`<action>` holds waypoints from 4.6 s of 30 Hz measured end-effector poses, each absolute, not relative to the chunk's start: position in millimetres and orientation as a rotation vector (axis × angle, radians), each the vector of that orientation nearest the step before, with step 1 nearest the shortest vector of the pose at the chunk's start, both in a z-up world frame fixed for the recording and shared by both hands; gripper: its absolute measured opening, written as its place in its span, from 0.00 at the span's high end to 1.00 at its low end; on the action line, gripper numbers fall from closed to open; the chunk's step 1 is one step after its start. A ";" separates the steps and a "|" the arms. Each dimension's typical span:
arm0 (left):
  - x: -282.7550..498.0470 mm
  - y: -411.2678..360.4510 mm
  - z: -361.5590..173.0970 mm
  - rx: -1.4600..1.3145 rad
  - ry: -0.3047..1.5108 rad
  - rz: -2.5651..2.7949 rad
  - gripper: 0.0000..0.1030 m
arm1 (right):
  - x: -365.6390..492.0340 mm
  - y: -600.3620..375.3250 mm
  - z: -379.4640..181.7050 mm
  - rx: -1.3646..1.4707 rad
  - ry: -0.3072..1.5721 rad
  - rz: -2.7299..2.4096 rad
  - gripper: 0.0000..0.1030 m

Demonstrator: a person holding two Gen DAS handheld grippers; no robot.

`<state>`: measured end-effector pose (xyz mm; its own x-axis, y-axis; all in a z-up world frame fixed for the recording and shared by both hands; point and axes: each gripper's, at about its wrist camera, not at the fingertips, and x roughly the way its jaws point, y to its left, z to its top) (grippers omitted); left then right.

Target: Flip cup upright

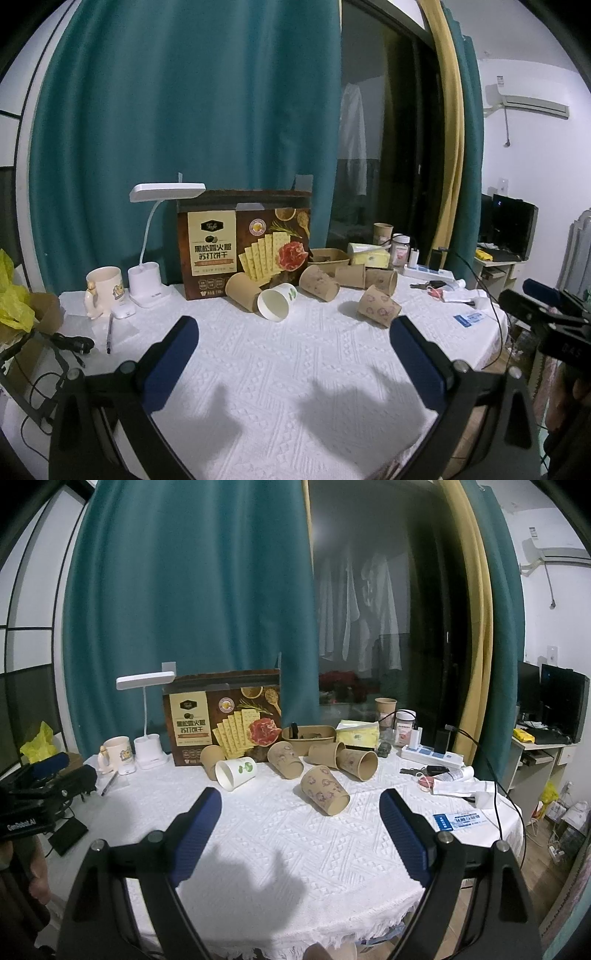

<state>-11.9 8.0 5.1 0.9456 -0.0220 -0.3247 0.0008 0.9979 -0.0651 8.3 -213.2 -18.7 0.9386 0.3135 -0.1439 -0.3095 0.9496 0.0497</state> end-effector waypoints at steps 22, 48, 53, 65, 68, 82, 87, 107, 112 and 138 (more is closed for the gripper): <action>-13.6 10.0 4.6 -0.071 0.322 -0.001 0.00 | 9.1 -214.8 -19.1 0.026 0.150 0.317 0.17; 62.0 28.3 -13.3 -0.105 0.471 -0.009 0.00 | 90.9 -221.1 -38.7 -0.009 0.320 0.370 0.17; 121.4 50.0 -29.5 -0.157 0.562 -0.016 0.00 | 151.6 -219.0 -49.3 -0.026 0.411 0.369 0.17; 274.9 103.2 -84.5 -0.321 0.725 0.032 0.00 | 276.4 -206.5 -62.7 -0.013 0.540 0.369 0.17; 306.3 110.6 -98.2 -0.340 0.746 0.036 0.00 | 300.3 -202.4 -55.9 -0.018 0.534 0.370 0.17; 405.7 153.1 -171.8 -0.620 0.899 0.043 0.20 | 331.1 -189.2 -52.3 -0.001 0.542 0.395 0.17; 407.1 149.2 -170.2 -0.595 0.914 0.032 0.30 | 325.2 -198.9 -55.3 0.024 0.542 0.383 0.17; 246.4 104.4 -81.7 -0.533 0.805 -0.117 0.33 | 221.0 -228.7 -56.7 0.093 0.488 0.392 0.17; 191.3 53.1 -99.8 -0.544 0.882 -0.206 0.33 | 190.5 -239.1 -83.3 0.144 0.532 0.404 0.17; 158.0 -43.5 -160.6 -0.499 1.077 -0.203 0.28 | 158.0 -269.5 -131.9 0.190 0.629 0.365 0.17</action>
<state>158.0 -43.5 -160.6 0.4683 -0.3952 -0.7903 -0.0810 0.8715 -0.4837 158.0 -269.5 -131.9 0.7477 0.3883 -0.5387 -0.2742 0.9193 0.2821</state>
